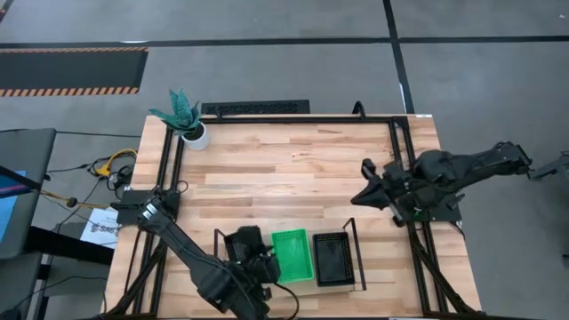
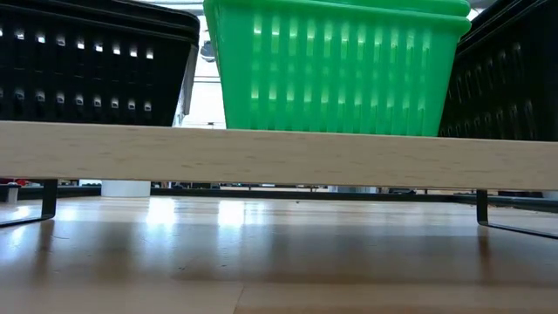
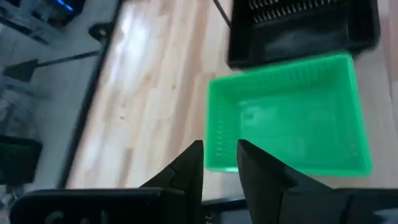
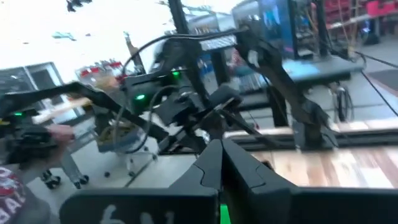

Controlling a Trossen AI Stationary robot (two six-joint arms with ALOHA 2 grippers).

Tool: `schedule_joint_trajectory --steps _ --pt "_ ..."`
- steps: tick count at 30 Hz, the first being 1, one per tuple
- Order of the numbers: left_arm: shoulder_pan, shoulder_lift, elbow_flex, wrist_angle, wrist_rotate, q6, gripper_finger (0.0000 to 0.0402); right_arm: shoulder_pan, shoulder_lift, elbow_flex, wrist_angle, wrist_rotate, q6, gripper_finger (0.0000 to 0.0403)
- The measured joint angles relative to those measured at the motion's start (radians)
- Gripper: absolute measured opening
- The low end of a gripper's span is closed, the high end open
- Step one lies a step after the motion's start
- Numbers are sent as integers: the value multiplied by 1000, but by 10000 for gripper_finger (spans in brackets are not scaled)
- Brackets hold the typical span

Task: Stack baskets on shelf by color
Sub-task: Return to Home Position

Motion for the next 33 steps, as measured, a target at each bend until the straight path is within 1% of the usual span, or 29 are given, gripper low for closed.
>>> schedule_joint_trajectory --steps 2,3,5,6,7,8,12,16,18,20,22,24,27,30,32,33 --pt "-4 0 61 -70 -12 11 86 2 -25 2 -9 -17 4 29" --pt "-11 0 78 -75 -52 11 86 5 -38 2 -25 -50 -48 29" --pt "-38 -15 83 -69 -222 28 86 14 -58 2 -32 -136 -185 29" --pt "-58 -28 82 -71 -319 37 86 15 -72 2 -27 -151 -200 28" --pt "-72 -50 82 -66 -391 39 86 11 -89 2 -26 -160 -195 27" --pt "-87 -80 82 -68 -426 41 86 1 -111 2 -31 -164 -189 27" --pt "-132 -259 72 -65 -399 -12 86 -48 -217 2 -126 -147 -187 28" --pt "-170 -447 -42 -67 -395 -14 86 -108 -328 0 -237 -131 -169 29" --pt "-184 -567 -135 -66 -396 -44 86 -133 -377 -28 -234 -128 -154 28" --pt "-197 -698 -256 -68 -412 -118 86 -146 -431 -70 -250 -126 -134 28" --pt "-210 -814 -402 -63 -431 -222 86 -157 -480 -110 -229 -131 -117 29" --pt "-226 -926 -571 -22 -440 -309 86 -167 -534 -151 -233 -130 -100 29" --pt "-254 -1083 -830 113 -459 -377 86 -172 -611 -222 -234 -129 -78 27" --pt "-277 -1222 -1071 316 -483 -379 86 -173 -691 -296 -217 -129 -62 27" --pt "-285 -1298 -1215 449 -478 -357 86 -173 -737 -350 -218 -130 -60 27" --pt "-286 -1331 -1281 514 -468 -343 86 -173 -737 -373 -208 -132 -60 27"
